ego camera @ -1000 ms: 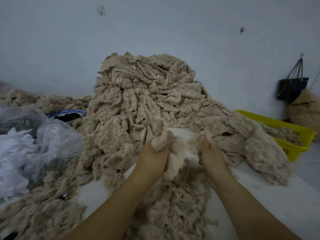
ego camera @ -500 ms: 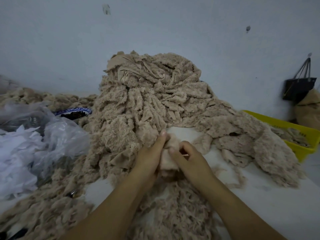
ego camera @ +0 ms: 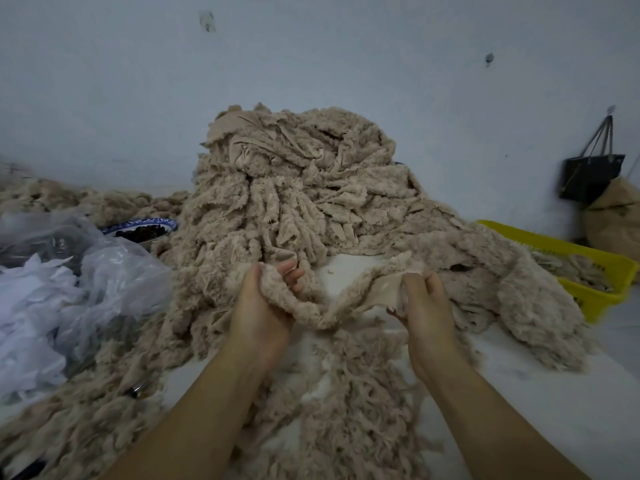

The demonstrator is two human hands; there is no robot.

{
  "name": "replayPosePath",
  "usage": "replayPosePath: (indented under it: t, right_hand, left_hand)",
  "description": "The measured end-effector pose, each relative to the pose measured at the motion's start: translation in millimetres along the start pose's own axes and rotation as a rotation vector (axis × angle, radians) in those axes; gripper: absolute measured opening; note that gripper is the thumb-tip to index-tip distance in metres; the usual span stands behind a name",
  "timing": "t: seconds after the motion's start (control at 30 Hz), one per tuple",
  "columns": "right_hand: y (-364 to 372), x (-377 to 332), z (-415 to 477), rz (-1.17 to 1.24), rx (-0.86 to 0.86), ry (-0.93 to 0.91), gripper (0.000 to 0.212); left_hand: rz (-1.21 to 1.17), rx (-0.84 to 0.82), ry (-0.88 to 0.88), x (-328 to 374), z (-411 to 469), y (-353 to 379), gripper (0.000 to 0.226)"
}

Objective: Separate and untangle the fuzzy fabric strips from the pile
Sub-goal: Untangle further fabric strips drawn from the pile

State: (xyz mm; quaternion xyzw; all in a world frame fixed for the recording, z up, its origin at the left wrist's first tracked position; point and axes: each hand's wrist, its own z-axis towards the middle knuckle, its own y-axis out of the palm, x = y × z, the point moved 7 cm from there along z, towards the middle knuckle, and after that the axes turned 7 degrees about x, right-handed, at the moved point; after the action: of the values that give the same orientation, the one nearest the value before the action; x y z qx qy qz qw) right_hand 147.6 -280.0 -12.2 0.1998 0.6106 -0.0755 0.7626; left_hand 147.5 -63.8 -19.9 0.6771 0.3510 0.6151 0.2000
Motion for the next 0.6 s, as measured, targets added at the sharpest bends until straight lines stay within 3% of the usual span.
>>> replayPosePath:
  t: [0.1, 0.2, 0.3, 0.4, 0.5, 0.6]
  right_hand:
    - [13.8, -5.4, -8.6, -0.13, -0.116, -0.081, 0.021]
    - [43.6, -5.6, -30.8, -0.211, -0.401, -0.186, 0.014]
    - [64.0, 4.8, -49.6, -0.32, -0.605, -0.158, 0.019]
    - [57.0, 6.9, -40.8, -0.34, -0.516, -0.141, 0.008]
    - [49.1, 18.5, -34.5, -0.185, -0.477, 0.056, 0.007]
    - [30.1, 7.2, -9.7, 0.261, -0.278, 0.199, 0.014]
  left_hand:
    - [0.077, -0.08, -0.018, -7.2, -6.3, 12.6, 0.06]
    - [0.197, -0.279, -0.028, -22.0, -19.1, 31.2, 0.064]
    - [0.423, -0.336, 0.046, -32.8, -21.9, 36.0, 0.06]
    - [0.486, -0.404, 0.065, -38.9, -18.1, 36.9, 0.068]
    - [0.542, -0.382, 0.135, -34.8, -12.4, 31.1, 0.076]
    - [0.652, -0.249, 0.224, -24.0, -7.1, 17.4, 0.064]
